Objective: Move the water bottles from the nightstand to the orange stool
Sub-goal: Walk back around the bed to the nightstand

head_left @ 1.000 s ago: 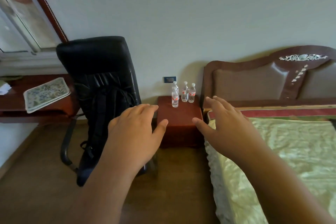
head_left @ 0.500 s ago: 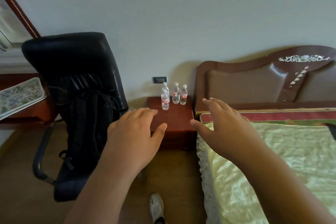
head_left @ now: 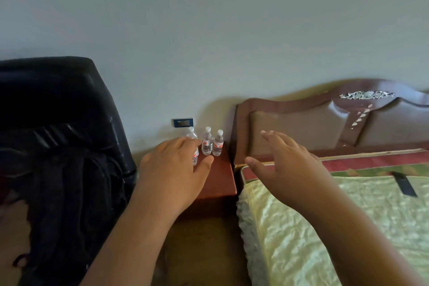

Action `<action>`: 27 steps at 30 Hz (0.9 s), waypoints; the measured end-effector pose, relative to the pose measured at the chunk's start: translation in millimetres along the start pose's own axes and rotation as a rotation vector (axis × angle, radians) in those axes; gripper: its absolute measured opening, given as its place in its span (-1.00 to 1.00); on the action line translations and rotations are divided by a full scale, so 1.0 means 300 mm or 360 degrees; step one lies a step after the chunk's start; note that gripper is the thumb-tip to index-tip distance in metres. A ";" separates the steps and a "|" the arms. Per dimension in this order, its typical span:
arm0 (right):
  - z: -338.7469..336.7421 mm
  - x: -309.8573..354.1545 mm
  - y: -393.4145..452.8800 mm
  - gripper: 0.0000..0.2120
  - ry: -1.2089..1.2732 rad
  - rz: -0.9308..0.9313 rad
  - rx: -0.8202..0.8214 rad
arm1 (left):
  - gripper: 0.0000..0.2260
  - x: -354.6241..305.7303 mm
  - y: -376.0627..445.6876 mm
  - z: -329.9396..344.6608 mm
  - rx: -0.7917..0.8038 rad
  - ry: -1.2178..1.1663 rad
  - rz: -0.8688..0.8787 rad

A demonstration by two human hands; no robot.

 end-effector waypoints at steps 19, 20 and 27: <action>0.352 0.047 0.742 -0.33 0.0126 -0.0155 0.0250 | -0.47 0.197 0.604 0.268 0.0115 0.0088 -0.0234; 0.364 0.039 0.793 -0.32 0.0141 -0.0175 0.0267 | -0.46 0.194 0.638 0.284 0.0120 0.0105 -0.0256; 0.481 -0.015 1.095 -0.27 0.0174 -0.0278 0.0381 | -0.46 0.194 0.819 0.445 0.0114 0.0079 -0.0457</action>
Point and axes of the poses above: each hand's wrist, its own y-axis towards the middle knuckle, its own z-axis out of the palm, x = y × z, the point moved 2 cm from there along y, towards the middle knuckle, and after that the axes turned 8 degrees about -x, right-handed, at the moved point
